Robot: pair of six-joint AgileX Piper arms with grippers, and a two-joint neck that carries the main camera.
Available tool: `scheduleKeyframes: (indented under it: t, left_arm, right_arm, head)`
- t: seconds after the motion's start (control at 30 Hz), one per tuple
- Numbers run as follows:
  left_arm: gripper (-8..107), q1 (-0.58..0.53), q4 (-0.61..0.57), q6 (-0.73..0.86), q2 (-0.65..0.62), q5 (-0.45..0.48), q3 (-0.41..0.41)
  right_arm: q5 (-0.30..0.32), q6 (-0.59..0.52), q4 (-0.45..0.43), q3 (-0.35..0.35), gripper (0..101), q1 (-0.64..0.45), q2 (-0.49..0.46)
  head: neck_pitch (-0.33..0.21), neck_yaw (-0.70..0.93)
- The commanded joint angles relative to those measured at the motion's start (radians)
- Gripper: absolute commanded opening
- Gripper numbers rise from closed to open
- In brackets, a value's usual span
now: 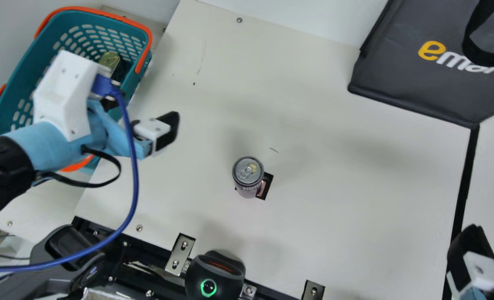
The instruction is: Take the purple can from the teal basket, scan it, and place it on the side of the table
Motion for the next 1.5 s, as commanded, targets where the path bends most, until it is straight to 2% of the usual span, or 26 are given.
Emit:
scheduleKeyframes:
  t: [0.0,0.27,0.97,1.23,1.47]
  left_arm:
    - [90,0.0,0.0,0.0,0.0,0.0,0.0]
    - [90,0.0,0.0,0.0,0.0,0.0,0.0]
    - [90,0.002,-0.009,0.01,-0.006,0.004,0.0]
    - [90,-0.085,0.029,-0.066,-0.003,0.016,-0.01]
    - [90,-0.223,0.111,-0.202,0.034,0.022,-0.028]
  right_arm:
    - [0.0,0.0,0.0,0.0,95,0.0,0.0]
    - [0.0,0.0,0.0,0.0,95,0.0,0.0]
    - [0.0,0.0,0.0,0.0,95,0.0,0.0]
    - [0.0,0.0,0.0,0.0,95,0.0,0.0]
    - [0.0,0.0,0.0,0.0,95,0.0,0.0]
  head:
    - [-0.029,-0.088]
    - [-0.029,-0.275]
    - [-0.029,-0.275]
    - [-0.029,-0.275]
    - [-0.029,-0.275]
